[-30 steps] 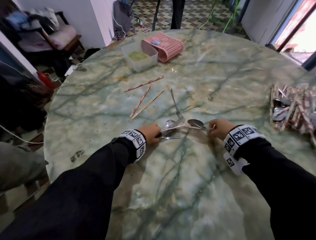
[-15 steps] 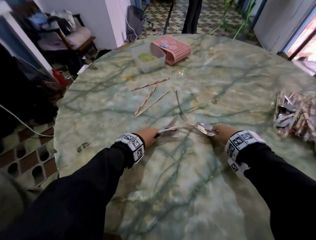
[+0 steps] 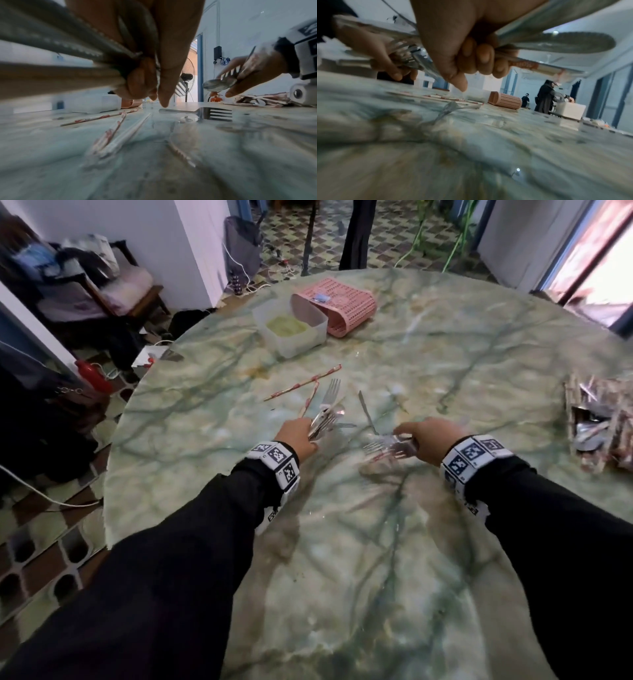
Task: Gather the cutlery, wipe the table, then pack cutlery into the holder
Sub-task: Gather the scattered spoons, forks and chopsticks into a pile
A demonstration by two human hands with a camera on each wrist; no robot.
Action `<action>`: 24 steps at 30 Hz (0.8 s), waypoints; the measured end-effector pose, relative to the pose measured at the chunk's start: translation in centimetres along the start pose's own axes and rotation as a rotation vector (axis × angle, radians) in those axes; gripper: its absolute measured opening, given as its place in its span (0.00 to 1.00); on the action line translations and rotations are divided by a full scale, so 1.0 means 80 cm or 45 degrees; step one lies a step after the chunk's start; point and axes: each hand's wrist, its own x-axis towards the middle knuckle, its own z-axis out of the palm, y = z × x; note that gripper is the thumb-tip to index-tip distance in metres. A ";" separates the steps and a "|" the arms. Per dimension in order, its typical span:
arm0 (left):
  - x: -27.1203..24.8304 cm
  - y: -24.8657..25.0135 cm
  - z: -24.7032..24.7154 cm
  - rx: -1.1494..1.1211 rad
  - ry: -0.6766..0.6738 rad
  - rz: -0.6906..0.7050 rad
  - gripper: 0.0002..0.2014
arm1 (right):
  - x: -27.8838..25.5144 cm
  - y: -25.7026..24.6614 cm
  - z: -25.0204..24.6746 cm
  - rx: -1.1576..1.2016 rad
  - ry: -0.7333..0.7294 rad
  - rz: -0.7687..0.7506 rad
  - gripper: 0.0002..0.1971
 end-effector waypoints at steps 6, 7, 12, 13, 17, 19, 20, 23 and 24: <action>0.048 -0.017 -0.003 0.115 -0.134 0.082 0.13 | 0.053 -0.039 -0.015 -0.407 -0.160 -0.106 0.26; 0.055 -0.018 -0.001 0.122 -0.159 0.091 0.14 | 0.060 -0.044 -0.015 -0.452 -0.183 -0.101 0.27; 0.079 -0.025 0.001 0.157 -0.214 0.159 0.11 | 0.072 -0.064 -0.009 -0.467 -0.235 0.003 0.20; 0.081 -0.024 0.001 0.180 -0.220 0.174 0.11 | 0.072 -0.066 -0.006 -0.487 -0.227 0.029 0.18; 0.080 -0.019 -0.002 0.238 -0.223 0.181 0.11 | 0.069 -0.062 0.009 -0.500 -0.208 0.078 0.13; 0.077 -0.018 -0.001 0.265 -0.197 0.179 0.13 | 0.063 -0.058 0.015 -0.455 -0.189 0.098 0.13; 0.076 -0.018 0.000 0.272 -0.185 0.172 0.13 | 0.060 -0.056 0.019 -0.429 -0.172 0.111 0.12; 0.072 -0.019 0.000 0.231 -0.192 0.124 0.14 | 0.047 -0.055 0.028 -0.314 -0.144 0.135 0.12; 0.070 -0.018 0.000 0.217 -0.195 0.118 0.14 | 0.043 -0.054 0.031 -0.275 -0.114 0.124 0.11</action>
